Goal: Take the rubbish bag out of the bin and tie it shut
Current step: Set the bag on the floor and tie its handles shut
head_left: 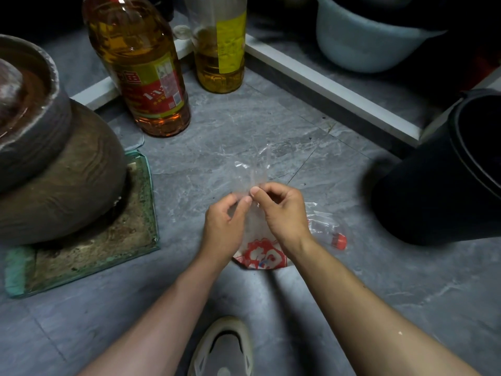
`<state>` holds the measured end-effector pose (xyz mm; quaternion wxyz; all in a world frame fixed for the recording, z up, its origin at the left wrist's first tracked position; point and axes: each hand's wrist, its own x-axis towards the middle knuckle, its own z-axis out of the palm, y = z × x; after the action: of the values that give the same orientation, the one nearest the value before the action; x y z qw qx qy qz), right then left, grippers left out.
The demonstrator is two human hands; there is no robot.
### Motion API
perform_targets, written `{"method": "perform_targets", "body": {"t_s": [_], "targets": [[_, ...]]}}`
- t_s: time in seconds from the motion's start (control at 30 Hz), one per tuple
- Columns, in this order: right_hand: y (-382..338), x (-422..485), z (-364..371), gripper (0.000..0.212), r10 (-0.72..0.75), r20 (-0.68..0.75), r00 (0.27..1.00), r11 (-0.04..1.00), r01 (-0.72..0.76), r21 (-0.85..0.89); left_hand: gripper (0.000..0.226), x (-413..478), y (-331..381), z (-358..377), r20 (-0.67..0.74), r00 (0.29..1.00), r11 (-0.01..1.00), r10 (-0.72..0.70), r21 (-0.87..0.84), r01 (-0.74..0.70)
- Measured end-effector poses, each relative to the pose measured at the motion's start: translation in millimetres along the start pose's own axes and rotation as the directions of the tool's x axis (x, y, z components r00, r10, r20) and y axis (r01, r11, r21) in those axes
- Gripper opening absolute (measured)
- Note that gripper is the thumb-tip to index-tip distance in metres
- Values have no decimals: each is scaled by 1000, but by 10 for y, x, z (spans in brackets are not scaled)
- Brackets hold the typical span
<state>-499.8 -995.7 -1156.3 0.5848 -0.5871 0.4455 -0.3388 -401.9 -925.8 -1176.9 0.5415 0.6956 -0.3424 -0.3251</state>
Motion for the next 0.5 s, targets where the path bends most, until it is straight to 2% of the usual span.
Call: {"method": "perform_targets", "body": {"t_s": [0.17, 0.3, 0.5], "targets": [[50, 2, 2, 19, 32, -61, 998, 991, -24, 129, 19, 55, 22, -63, 2, 1000, 999, 7, -36, -7], [44, 12, 33, 21, 94, -19, 995, 963, -86, 255, 27, 115, -36, -33, -13, 996, 990, -83, -117, 81], [33, 43, -1, 27, 177, -48, 983, 933, -152, 326, 34, 205, -34, -7, -1, 987, 967, -158, -202, 155]]}}
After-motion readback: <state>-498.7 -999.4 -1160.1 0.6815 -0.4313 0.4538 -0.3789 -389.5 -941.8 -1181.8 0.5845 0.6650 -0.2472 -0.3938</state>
